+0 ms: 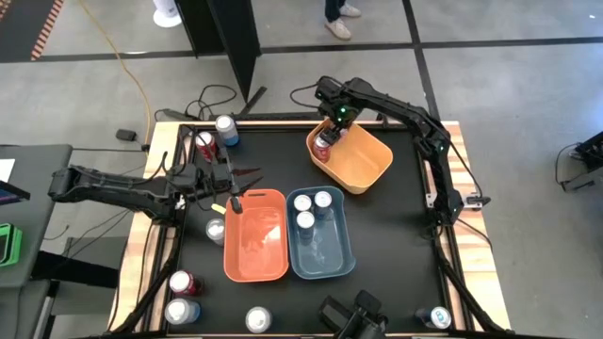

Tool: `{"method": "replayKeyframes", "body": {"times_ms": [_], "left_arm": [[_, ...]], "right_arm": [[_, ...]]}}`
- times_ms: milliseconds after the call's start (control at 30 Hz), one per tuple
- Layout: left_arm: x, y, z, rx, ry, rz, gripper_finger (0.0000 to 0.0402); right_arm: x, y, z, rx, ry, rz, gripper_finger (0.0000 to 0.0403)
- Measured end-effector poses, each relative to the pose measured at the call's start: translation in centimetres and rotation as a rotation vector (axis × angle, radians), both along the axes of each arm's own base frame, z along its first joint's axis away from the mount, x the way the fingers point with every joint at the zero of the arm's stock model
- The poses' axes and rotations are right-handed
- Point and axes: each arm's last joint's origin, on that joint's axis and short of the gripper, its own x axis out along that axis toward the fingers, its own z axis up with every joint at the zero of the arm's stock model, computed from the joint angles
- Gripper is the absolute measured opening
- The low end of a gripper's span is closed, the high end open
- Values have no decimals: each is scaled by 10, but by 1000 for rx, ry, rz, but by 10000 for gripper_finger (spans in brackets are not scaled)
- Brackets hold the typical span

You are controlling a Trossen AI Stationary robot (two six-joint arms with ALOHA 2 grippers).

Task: Sort soda cans
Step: Put the bottom right red soda can into the yellow bin

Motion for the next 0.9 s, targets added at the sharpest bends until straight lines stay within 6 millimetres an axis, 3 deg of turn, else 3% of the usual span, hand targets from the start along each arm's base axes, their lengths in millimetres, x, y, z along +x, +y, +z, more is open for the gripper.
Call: {"method": "replayKeyframes", "body": {"times_ms": [467, 900], "left_arm": [[0, 0, 0, -7, -4, -1, 114], [0, 0, 0, -10, -6, -1, 114]], "right_arm": [[7, -1, 2, -42, -54, 24, 352], [7, -1, 2, -42, -52, 14, 354]]}}
